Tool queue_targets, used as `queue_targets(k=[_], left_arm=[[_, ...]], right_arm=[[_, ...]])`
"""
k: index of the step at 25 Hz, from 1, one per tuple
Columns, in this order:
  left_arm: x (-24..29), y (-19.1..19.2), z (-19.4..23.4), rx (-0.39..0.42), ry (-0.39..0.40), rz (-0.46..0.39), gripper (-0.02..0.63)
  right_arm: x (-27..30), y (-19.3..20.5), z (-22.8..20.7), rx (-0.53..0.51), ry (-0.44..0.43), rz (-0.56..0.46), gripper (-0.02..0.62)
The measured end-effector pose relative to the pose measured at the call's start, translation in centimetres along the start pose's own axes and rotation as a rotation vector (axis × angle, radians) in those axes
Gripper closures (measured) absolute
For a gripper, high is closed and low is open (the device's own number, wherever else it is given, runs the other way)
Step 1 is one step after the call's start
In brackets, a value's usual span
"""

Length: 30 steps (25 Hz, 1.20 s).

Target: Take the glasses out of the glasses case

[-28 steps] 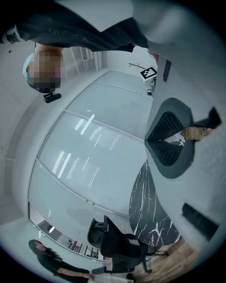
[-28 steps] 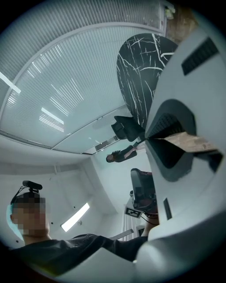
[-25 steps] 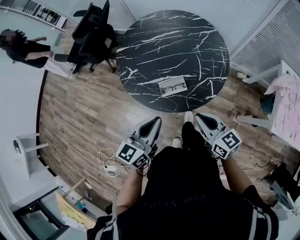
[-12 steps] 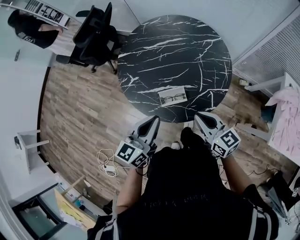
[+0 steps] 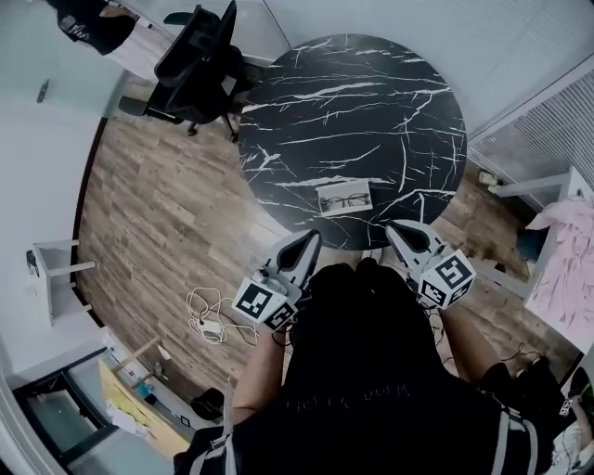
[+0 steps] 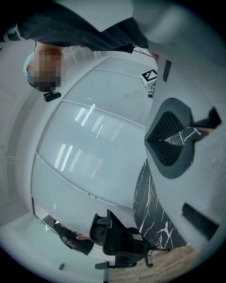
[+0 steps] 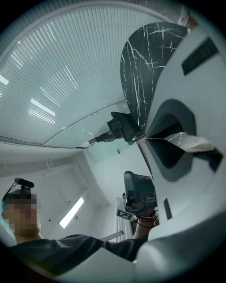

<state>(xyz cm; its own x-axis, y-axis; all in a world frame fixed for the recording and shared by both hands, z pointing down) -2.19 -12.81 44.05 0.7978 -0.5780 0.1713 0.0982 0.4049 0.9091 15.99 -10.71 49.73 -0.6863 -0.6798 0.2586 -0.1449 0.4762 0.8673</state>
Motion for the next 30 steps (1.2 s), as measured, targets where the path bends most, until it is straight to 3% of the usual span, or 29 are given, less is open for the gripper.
queue_targets(k=[10, 20, 30], left_arm=[[-0.3, 1.5, 1.1, -0.026, -0.009, 0.031, 0.588], [-0.2, 3.5, 3.6, -0.008, 0.014, 0.100, 0.588], [-0.5, 4.5, 6.2, -0.027, 0.020, 0.125, 0.588]], right_arm=[[2.2, 0.8, 0.4, -0.072, -0.011, 0.092, 0.565], [6.5, 3.2, 0.0, -0.233, -0.017, 0.269, 0.563], [10.8, 6.2, -1.2, -0.307, -0.023, 0.415, 0.561]])
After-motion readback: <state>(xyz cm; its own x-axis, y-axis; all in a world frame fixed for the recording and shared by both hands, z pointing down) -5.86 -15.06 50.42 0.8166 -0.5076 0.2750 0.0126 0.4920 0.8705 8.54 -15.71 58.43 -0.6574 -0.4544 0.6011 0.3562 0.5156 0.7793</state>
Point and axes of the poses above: the fingertips, and each gripper's own axes: x forward along the fingers, z to its left, y out of its underside, the point moved 3 cm from there along -x, backward along the fingers, and after that the axes turned 1 degree about z, right-handed, at the moved point
